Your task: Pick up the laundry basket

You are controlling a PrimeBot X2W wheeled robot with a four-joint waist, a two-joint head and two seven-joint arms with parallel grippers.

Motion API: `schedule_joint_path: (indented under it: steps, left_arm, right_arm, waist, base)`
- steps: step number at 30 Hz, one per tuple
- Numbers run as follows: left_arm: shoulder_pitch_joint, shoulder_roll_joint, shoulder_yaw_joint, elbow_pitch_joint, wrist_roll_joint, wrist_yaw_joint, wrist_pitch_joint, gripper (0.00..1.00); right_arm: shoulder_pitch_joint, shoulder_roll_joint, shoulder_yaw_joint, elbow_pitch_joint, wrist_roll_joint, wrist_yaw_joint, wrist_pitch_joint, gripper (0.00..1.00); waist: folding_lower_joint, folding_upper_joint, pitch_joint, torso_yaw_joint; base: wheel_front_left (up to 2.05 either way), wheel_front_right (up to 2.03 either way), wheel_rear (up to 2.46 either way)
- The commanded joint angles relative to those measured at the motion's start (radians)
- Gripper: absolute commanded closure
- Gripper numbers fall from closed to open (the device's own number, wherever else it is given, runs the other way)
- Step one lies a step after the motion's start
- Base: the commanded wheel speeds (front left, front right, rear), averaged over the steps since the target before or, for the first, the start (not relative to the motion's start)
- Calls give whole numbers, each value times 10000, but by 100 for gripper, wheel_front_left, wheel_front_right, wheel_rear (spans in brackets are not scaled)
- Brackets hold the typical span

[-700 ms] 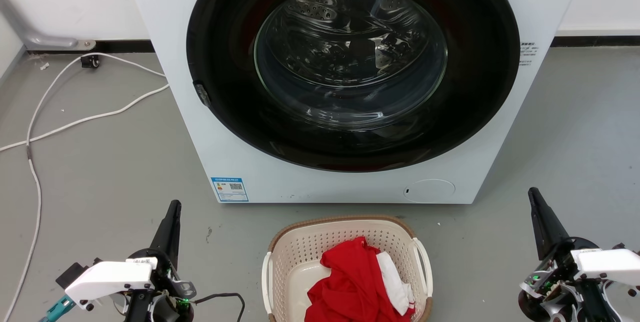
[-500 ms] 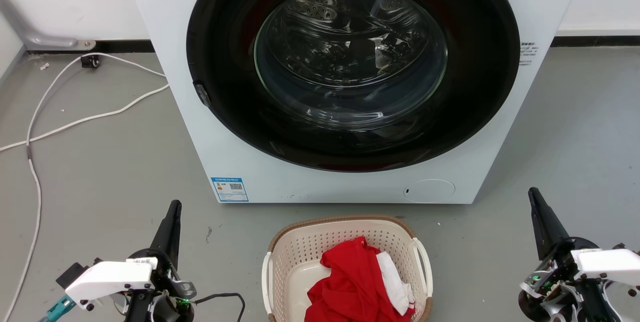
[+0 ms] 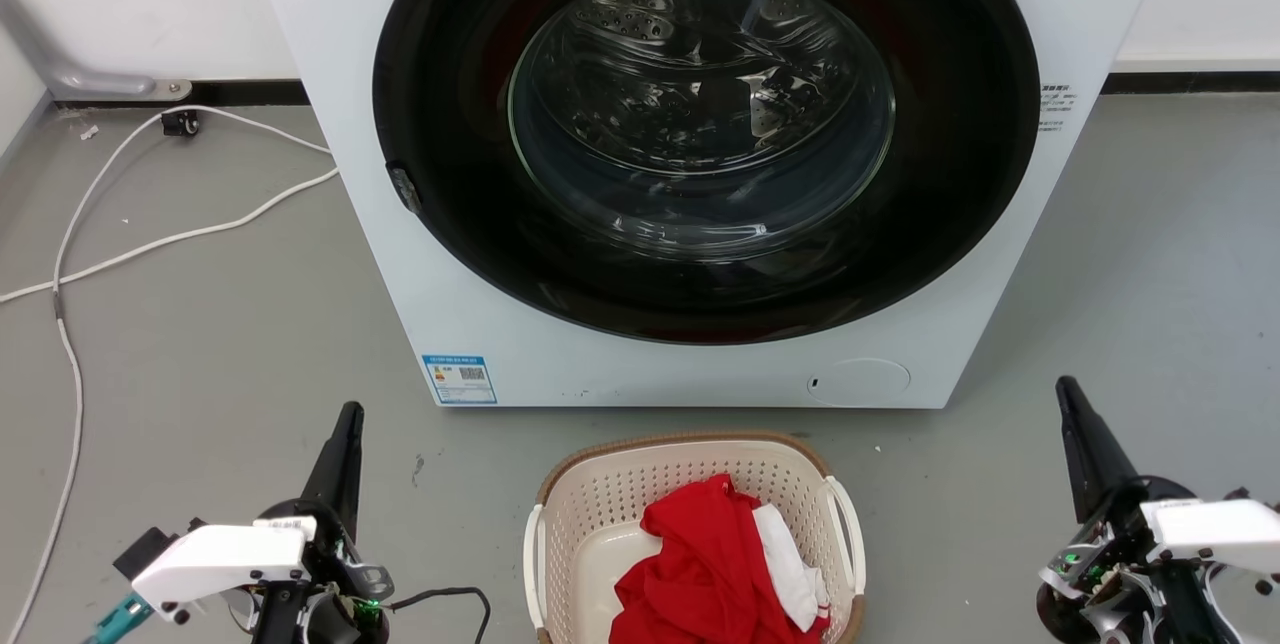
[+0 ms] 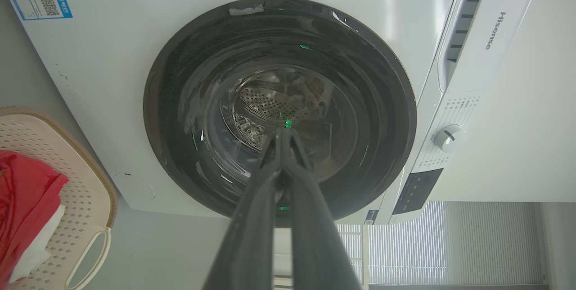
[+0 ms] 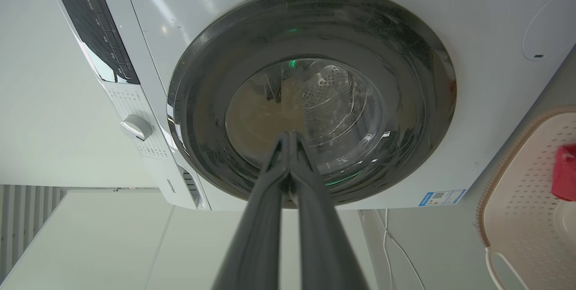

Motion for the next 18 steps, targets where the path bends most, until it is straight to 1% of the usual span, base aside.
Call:
schedule_joint_path:
  steps: [1, 3, 12, 15, 18]
  left_arm:
    - [-1, 0, -3, -1, 3, 0, -2, 0]
    - [105, -39, -27, 160, 1, 11, -11, 0]
    - [7, -54, -494, 87, 304, 8, -452, 0]
    - [-18, -58, -566, 24, 662, 6, -589, 0]
    - [-31, -62, -602, -86, 1260, 5, -721, 0]
  right_arm:
    - [1, 0, 1, -2, -4, 0, -3, 0]
    - [117, 12, 18, 147, -5, 0, -9, 0]
    - [271, 8, 268, -111, -310, 0, -463, 0]
    - [292, -32, 328, -144, -681, 0, -610, 0]
    - [295, -51, 301, -181, -1273, 0, -750, 0]
  waist:
    - [0, 0, 0, 0]
    - [0, 0, 0, -1]
    - [0, 0, -13, 7]
    - [0, 0, -17, 12]
    - [0, 0, -16, 15]
  base:
    - [0, 0, 0]
    - [0, 0, 0]
    - [0, 0, 0]
    - [0, 0, 0]
    - [0, 0, 0]
